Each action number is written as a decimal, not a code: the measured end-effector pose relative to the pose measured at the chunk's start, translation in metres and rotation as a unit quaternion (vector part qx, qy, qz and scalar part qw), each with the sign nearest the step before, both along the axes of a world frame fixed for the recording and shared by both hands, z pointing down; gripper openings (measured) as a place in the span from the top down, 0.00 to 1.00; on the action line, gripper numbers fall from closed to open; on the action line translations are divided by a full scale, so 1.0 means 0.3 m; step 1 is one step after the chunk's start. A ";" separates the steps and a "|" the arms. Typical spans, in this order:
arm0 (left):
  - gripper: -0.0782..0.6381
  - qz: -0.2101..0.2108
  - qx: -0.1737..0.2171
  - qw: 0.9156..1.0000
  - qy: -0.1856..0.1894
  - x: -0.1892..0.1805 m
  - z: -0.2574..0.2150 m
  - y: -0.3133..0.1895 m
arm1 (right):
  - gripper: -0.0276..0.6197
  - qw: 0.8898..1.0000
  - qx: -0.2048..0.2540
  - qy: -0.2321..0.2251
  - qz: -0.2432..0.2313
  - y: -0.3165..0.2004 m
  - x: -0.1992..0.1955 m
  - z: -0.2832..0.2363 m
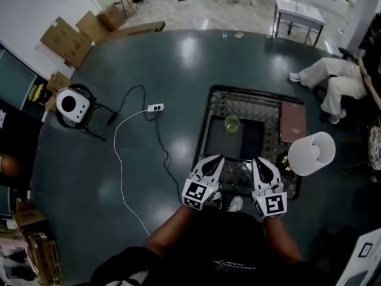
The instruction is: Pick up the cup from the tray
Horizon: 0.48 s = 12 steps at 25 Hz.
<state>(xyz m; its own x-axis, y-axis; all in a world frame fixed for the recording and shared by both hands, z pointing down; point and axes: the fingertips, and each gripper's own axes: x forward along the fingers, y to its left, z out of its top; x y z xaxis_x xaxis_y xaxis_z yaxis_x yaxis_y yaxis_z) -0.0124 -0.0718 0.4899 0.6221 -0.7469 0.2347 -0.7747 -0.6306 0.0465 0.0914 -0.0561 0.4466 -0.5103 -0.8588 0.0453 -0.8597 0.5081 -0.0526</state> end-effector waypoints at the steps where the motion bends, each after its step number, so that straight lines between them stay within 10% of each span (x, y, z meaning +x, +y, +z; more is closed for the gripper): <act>1: 0.88 0.001 -0.002 1.000 0.001 -0.001 0.004 -0.017 | 0.96 1.000 -0.004 0.004 0.003 -0.014 -0.002 0.002; 12: 0.88 0.026 -0.030 0.999 0.010 -0.024 0.073 -0.180 | 0.96 0.999 -0.029 0.008 0.034 -0.150 -0.006 0.063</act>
<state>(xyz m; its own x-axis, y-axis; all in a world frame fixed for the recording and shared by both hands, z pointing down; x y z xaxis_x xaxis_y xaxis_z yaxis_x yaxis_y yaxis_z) -0.0195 -0.1259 0.5117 0.6650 -0.6984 0.2647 -0.7392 -0.6660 0.0999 0.0896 -0.1012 0.4654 -0.4491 -0.8874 0.1042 -0.8934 0.4443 -0.0660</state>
